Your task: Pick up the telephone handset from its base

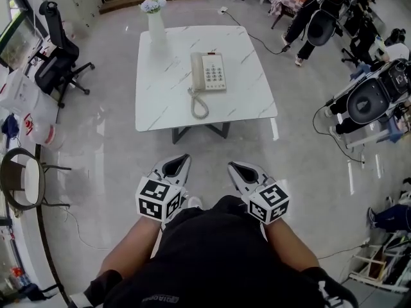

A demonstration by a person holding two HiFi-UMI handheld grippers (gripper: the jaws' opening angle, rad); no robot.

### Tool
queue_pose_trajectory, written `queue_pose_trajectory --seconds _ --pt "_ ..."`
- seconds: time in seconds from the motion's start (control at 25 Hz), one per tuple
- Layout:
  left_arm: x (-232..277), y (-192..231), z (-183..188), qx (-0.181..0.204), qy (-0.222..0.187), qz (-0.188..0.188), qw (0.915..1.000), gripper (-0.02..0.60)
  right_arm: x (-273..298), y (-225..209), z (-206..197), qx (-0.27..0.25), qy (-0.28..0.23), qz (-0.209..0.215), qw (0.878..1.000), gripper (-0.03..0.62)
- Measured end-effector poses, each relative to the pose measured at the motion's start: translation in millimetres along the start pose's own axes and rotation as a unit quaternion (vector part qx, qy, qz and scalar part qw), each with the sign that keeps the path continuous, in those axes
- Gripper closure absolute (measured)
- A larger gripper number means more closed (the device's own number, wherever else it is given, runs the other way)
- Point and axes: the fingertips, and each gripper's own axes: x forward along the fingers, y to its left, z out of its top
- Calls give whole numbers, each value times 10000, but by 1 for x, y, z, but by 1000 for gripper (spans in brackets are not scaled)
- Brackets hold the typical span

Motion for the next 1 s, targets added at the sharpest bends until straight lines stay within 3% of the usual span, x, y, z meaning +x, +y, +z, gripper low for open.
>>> queue_pose_trajectory --seconds 0.32,0.64,1.0 --pt "20 15 1 -68 166 -17 9998 578 22 -17 2 129 111 57 9998 592" --pt "55 46 18 -82 283 200 9994 579 58 -58 26 234 -1 220 9995 593" --pt "134 72 74 -142 271 321 9990 578 107 -133 74 212 -2 482 9986 593"
